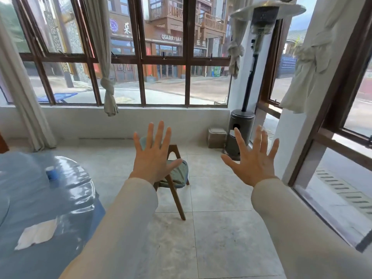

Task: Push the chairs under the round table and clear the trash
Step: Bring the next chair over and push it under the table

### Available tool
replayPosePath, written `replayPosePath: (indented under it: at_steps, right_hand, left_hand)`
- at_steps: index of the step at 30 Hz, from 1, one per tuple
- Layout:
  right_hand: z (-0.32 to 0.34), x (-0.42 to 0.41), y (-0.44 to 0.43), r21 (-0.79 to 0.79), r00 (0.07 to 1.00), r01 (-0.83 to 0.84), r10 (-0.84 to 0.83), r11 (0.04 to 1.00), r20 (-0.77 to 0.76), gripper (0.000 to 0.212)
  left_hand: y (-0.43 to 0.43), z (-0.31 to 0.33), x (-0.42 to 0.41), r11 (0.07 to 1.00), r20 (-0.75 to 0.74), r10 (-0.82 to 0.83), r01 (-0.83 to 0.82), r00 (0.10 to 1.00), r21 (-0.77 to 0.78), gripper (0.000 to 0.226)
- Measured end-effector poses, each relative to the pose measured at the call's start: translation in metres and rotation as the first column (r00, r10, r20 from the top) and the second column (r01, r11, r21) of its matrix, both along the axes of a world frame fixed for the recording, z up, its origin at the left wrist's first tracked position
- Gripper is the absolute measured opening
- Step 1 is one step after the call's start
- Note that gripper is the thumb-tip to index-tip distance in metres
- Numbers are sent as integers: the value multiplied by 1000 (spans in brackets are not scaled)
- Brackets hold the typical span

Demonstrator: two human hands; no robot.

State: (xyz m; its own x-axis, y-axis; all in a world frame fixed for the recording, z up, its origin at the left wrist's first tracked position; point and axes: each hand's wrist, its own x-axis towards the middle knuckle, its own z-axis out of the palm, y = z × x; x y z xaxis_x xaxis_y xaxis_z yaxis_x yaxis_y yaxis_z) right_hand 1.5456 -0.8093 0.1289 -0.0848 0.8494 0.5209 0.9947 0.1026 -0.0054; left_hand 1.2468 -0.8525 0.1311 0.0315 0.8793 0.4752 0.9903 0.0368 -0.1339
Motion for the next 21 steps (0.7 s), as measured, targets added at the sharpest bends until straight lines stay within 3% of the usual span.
replayPosePath:
  at_steps: [9,21]
  right_hand:
    - [16,-44,173,3,999,-19,19,1000,-39,88]
    - [-6,8,438,9,1000,-4,4,1000,-24,89]
  left_hand:
    - [193,16,-28,999,6,-22,23,1000,-31,104]
    - [452,-14,17,994,38,-10,14,999,-108,103]
